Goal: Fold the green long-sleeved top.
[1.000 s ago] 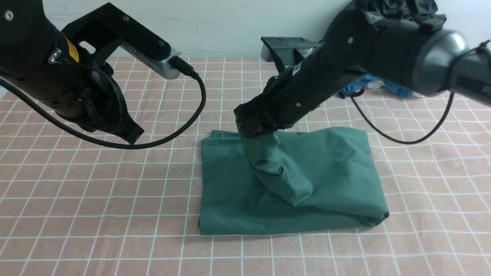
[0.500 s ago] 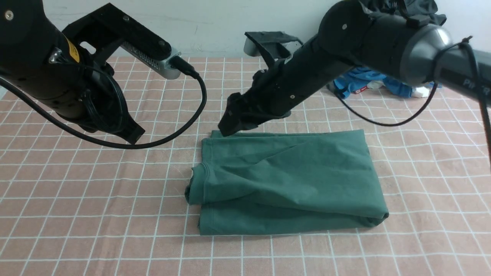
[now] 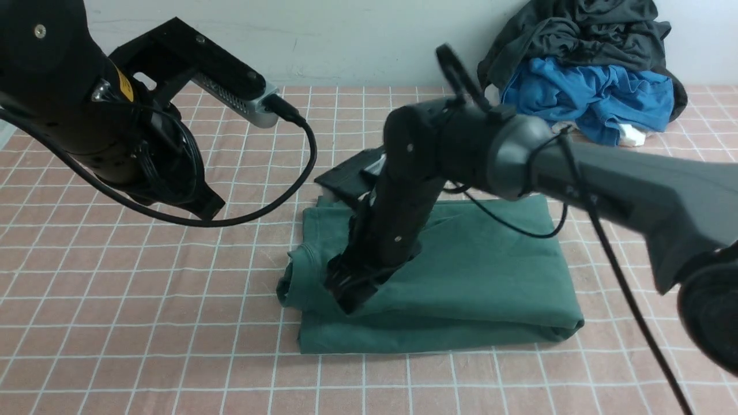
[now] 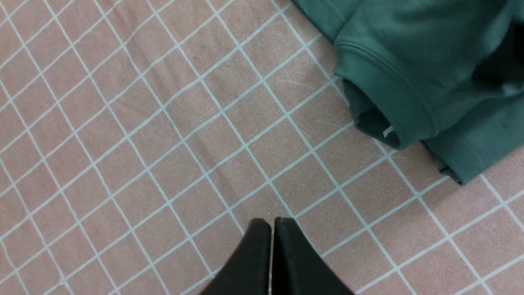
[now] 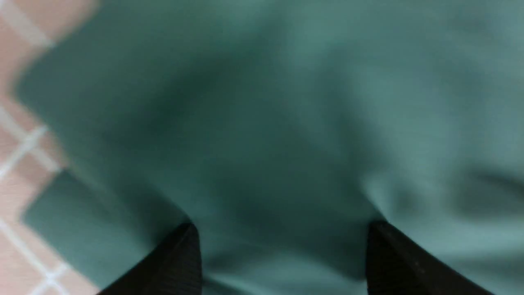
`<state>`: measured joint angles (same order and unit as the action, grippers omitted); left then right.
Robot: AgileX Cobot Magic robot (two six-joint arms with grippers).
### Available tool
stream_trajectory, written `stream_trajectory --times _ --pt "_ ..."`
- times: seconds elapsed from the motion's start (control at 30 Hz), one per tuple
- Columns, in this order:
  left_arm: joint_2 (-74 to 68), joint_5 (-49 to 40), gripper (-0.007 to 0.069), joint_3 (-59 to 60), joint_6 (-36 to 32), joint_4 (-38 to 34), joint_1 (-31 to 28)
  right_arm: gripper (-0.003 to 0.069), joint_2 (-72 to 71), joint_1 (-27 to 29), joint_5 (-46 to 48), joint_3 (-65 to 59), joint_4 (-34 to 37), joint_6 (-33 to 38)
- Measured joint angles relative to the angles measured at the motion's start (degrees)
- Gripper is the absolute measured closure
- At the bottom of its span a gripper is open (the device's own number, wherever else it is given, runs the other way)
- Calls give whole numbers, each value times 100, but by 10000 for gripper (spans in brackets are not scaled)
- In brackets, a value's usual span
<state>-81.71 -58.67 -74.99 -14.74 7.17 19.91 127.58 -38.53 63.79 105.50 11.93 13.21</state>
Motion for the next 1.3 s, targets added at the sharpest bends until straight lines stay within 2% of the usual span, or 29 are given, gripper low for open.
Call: stream_trajectory --times 0.13,0.37,0.57,0.73,0.9,1.13,1.3 --pt "49 13 628 0 139 109 0 162 26 -183 -19 0 -211 13" --pt "752 178 628 191 517 259 0 162 -710 127 165 0 -320 13" --pt "2631 899 628 1892 1071 271 0 177 -2294 456 555 -116 -351 8" --pt "4150 1427 628 3430 1610 271 0 214 -3381 463 300 -895 -290 8" --pt "6011 2116 628 4860 2320 271 0 255 -4628 463 -409 -2081 -252 8" --pt "7582 2746 628 5614 2496 271 0 312 -6103 463 -1136 -3439 -147 18" --pt "8056 2770 628 5666 2505 273 0 410 -7061 463 -1503 -4169 -31 18"
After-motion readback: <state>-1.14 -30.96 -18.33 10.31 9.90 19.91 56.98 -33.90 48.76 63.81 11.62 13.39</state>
